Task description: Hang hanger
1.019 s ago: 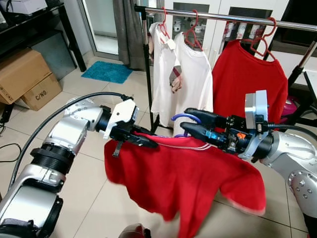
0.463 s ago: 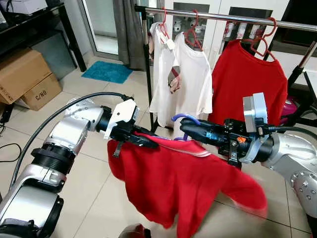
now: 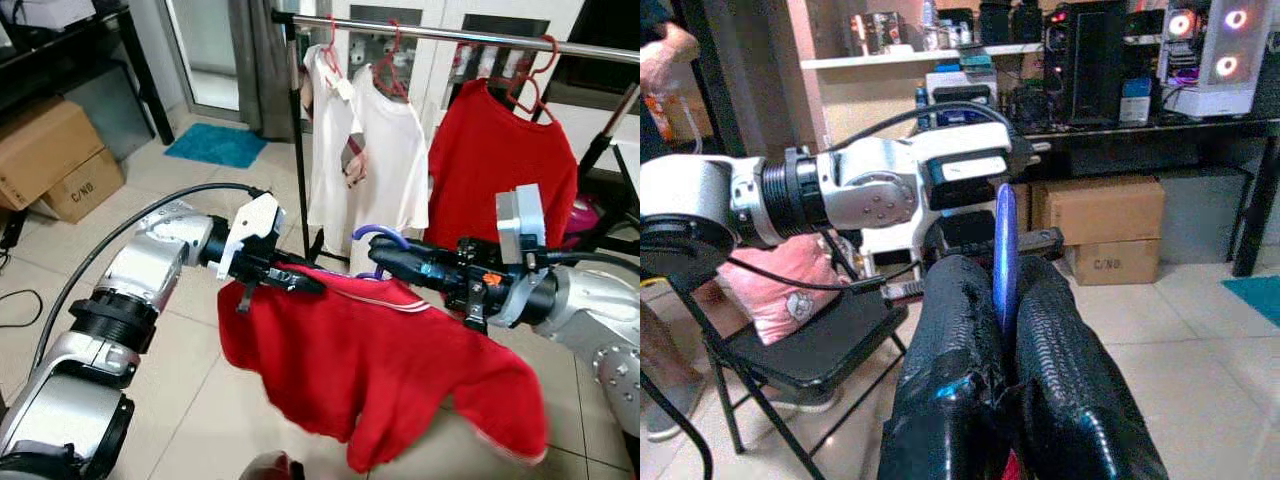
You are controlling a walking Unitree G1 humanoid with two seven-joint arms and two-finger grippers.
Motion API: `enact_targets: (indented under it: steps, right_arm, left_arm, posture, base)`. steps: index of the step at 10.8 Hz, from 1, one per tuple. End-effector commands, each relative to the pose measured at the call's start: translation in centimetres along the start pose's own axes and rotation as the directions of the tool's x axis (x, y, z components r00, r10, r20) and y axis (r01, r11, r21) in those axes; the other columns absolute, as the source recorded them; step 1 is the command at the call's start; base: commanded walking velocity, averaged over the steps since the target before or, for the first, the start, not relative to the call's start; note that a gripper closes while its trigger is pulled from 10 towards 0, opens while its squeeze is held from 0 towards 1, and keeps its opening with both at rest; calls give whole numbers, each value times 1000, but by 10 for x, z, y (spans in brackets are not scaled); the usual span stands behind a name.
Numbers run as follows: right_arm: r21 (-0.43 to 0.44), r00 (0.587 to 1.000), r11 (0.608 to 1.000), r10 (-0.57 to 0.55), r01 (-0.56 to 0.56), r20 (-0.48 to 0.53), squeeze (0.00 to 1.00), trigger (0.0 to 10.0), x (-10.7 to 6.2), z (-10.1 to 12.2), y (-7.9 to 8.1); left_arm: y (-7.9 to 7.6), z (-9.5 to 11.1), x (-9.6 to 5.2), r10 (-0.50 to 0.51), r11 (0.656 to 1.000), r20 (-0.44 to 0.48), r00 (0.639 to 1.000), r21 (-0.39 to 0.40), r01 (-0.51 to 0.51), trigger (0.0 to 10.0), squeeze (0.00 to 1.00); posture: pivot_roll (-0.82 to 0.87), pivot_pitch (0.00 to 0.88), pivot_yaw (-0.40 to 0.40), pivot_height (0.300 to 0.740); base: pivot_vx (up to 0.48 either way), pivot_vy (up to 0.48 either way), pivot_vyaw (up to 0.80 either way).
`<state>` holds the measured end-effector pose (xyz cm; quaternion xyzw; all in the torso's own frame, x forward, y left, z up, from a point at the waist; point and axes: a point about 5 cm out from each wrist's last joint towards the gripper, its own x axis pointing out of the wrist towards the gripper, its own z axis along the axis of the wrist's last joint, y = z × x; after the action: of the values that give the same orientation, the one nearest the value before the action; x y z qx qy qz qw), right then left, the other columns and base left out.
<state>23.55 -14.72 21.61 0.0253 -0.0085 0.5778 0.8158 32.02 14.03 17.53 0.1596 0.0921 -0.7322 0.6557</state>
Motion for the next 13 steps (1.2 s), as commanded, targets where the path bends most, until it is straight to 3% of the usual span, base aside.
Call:
enact_targets:
  steps: [1,2,4,7,8,9,12,13]
  right_arm:
    - [-1,1000,1000,16,-16,-8,0,0,0,1,3]
    - [35,997,999,-38,41,-71,0,0,-6,-7,-1]
    - [45,994,996,-74,78,-86,0,0,-10,-9,-2]
    - [0,982,982,-187,187,-26,0,0,-10,-6,-7]
    - [-10,977,977,-214,214,-15,0,0,-9,-3,-9]
    - [-18,976,976,-216,216,-18,0,0,-7,-2,-8]
    - [-51,970,973,-229,225,-87,0,0,0,-8,-7]
    - [-64,969,972,-233,228,-85,0,0,0,-8,-9]
  left_arm:
    - [4,16,-14,49,998,49,998,48,-51,10000,1000]
    - [2,19,-16,53,996,65,996,64,-57,10000,1000]
    - [0,20,-19,55,997,75,996,59,-59,10000,1000]
    - [5,29,-18,157,973,136,978,151,-177,10000,1000]
    - [3,30,-13,152,966,125,980,193,-175,10000,608]
    - [-1,22,-4,132,942,25,991,308,-133,10000,0]
    - [-6,17,21,92,897,1,996,434,-83,10000,0]
    - [-5,18,24,91,893,16,996,441,-88,10000,0]
  posture:
    - [87,6,66,740]
    - [89,2,63,740]
    - [89,0,61,740]
    - [85,0,65,740]
    - [84,0,67,740]
    - [84,0,67,740]
    - [82,0,74,740]
    - [83,0,74,740]
  base:
    - [0,0,0]
    - [0,0,0]
    - [0,0,0]
    - [0,0,0]
    - [0,0,0]
    - [0,0,0]
    - [0,0,0]
    - [0,0,0]
